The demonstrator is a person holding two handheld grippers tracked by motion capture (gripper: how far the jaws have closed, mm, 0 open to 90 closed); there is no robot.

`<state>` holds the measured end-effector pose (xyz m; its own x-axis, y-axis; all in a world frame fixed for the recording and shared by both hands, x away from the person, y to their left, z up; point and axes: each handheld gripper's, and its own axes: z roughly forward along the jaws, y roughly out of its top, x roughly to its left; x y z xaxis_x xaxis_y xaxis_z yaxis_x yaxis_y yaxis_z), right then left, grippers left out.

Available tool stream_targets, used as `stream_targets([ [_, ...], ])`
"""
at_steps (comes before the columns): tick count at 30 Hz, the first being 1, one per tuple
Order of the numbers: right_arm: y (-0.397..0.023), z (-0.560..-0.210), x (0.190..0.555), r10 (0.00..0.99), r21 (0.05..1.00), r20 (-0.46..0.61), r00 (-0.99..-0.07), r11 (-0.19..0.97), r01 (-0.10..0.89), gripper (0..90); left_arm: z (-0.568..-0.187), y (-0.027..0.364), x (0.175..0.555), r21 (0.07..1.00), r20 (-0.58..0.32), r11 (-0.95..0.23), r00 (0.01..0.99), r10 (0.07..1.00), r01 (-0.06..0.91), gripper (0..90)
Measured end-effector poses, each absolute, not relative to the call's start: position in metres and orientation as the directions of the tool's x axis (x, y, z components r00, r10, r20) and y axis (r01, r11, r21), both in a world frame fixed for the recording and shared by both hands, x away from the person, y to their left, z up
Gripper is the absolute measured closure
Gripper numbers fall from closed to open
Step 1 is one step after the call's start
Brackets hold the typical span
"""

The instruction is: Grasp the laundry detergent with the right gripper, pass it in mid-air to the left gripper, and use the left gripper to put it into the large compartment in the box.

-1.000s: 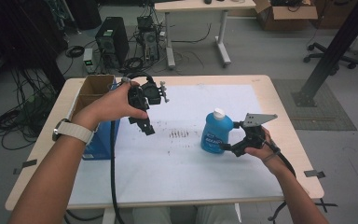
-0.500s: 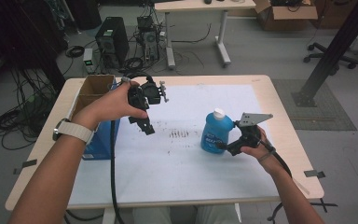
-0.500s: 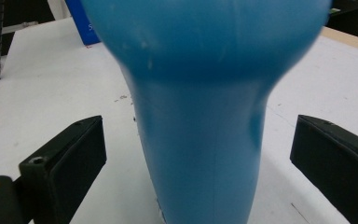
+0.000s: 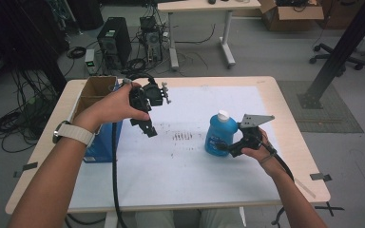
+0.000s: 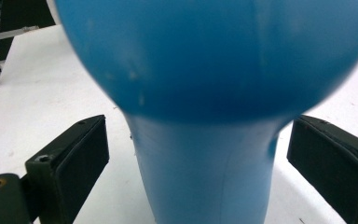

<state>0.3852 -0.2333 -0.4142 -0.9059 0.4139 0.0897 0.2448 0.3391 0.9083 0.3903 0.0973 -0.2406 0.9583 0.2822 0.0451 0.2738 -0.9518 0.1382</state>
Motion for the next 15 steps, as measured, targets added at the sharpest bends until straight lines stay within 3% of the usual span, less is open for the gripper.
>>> stream_targets([
  [15, -0.233, -0.4153, 0.3851, 0.411, 0.913, 0.094, -0.907, 0.327, 0.243, 14.1, -0.2406, 0.0982, 0.3896, 0.14, 0.045, -0.951, 0.957, 0.285, 0.277, 8.8],
])
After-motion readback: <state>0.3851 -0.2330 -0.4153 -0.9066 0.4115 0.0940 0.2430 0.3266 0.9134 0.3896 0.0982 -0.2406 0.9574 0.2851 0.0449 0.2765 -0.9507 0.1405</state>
